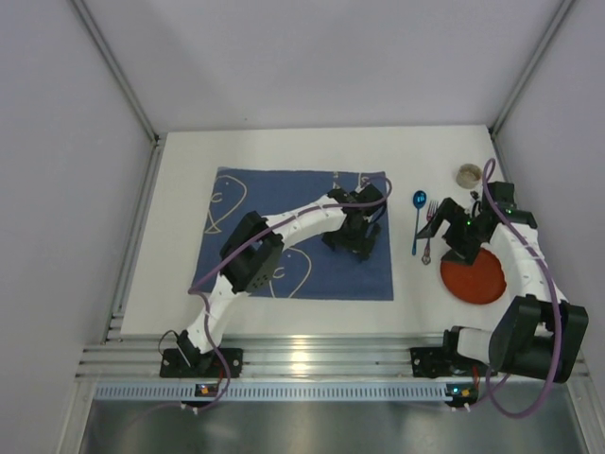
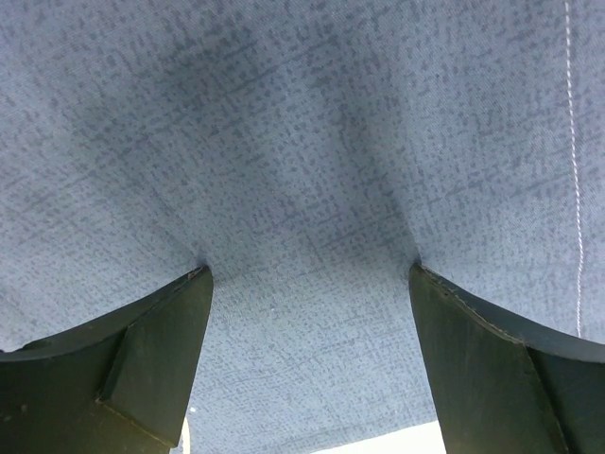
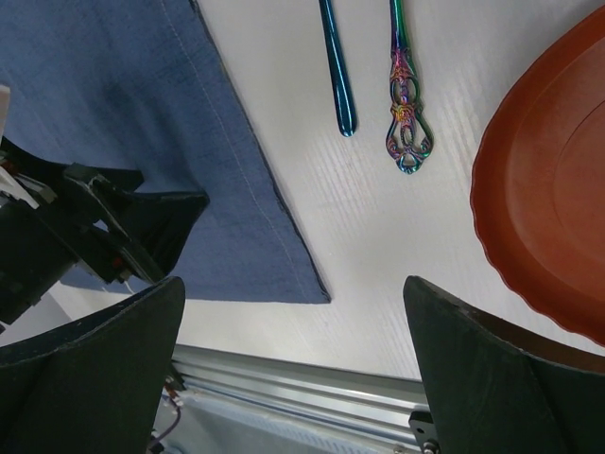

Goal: Set the dinner table for one person

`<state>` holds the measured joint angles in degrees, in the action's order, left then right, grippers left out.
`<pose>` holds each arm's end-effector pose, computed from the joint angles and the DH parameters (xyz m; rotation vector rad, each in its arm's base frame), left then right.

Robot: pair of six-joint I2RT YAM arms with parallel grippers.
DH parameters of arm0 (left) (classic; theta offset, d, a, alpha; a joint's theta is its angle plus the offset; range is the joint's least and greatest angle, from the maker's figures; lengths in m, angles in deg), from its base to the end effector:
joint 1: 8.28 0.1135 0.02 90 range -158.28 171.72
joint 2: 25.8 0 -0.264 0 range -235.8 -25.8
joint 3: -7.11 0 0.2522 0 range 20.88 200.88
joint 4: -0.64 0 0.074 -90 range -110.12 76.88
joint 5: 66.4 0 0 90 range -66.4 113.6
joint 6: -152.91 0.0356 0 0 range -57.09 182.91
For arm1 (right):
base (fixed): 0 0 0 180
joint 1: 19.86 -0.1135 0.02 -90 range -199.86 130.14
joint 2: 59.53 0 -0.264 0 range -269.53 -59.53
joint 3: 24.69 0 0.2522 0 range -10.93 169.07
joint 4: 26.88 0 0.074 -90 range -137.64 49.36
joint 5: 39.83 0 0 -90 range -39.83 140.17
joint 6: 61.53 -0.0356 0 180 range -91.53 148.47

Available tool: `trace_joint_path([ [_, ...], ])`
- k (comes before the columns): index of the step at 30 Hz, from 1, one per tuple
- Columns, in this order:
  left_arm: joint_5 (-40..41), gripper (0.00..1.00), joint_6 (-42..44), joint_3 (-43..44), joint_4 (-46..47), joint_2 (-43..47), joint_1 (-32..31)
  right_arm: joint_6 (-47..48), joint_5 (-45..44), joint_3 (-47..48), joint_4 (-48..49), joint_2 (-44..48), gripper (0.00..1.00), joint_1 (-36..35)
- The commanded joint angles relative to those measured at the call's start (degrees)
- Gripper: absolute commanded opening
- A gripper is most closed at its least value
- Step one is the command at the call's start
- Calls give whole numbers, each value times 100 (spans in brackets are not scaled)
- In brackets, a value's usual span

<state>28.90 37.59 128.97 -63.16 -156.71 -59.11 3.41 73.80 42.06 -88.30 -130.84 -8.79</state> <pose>0.3021 -0.3656 0.1688 0.6088 2.7792 -0.1609 0.2287 -0.0302 0.2461 0.7253 2.6125 0.6326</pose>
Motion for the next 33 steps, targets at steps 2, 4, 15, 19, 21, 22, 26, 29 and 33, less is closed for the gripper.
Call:
trace_joint_path([
  [2,-697,89,-192,326,-128,-312,-155,10,-70,-78,20,266,100,71],
  [4,-749,89,-245,379,-120,-295,-156,27,-193,-122,11,432,100,71],
  [15,-804,98,-316,1336,-357,-67,-164,176,-210,35,-67,416,100,36],
  [19,82,98,-280,1550,-437,907,-164,431,-850,885,-331,267,100,-87],
  [21,514,99,-45,805,640,2027,-173,458,-1507,1203,-393,275,100,-210],
  [22,1055,98,96,-313,1271,2417,-173,449,-1720,1361,-332,301,100,-254],
  [26,760,95,-516,-2748,3087,3589,543,361,-1434,1099,371,-180,100,-316],
  [29,42,69,-843,-2172,1565,3187,1083,458,-1160,1248,345,-945,99,-325],
  [33,620,67,-685,-2142,856,3377,1031,449,-1642,1494,424,-1297,91,-334],
])
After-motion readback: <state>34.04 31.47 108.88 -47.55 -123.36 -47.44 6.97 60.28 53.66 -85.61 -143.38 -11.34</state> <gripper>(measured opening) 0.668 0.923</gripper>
